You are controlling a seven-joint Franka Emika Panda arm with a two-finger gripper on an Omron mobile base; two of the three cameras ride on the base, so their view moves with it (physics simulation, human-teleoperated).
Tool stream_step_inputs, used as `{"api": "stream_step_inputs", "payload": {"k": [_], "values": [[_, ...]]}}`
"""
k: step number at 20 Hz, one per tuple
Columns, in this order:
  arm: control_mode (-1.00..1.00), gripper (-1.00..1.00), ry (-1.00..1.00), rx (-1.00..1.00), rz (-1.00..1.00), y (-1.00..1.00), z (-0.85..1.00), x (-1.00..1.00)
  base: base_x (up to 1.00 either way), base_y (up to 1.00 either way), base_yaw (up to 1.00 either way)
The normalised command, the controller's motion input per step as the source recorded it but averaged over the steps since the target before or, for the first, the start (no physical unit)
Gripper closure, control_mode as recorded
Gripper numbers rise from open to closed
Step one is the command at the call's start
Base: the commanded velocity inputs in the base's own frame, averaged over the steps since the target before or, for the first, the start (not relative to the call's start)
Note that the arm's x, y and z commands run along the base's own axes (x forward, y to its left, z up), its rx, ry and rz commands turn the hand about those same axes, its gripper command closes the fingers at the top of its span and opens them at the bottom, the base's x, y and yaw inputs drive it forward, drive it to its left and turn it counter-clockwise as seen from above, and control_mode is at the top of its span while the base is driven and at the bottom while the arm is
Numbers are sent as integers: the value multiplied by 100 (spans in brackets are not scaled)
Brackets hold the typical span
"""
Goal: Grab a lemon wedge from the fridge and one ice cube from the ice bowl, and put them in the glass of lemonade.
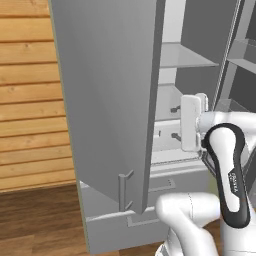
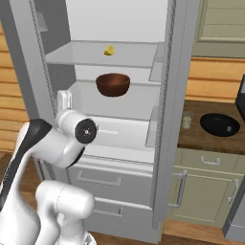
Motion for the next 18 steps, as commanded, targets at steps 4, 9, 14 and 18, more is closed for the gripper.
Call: {"api": "stream_step_inputs", "payload": {"k": [4, 9, 14, 18], "values": [[-100, -100, 0, 0, 0, 0, -11, 60, 0, 0, 0], [-100, -100, 0, 0, 0, 0, -18, 63, 0, 0, 0], [-100, -100, 0, 0, 0, 0, -24, 61, 0, 0, 0], [-100, -100, 0, 0, 0, 34, -14, 29, 0, 0, 0]]}}
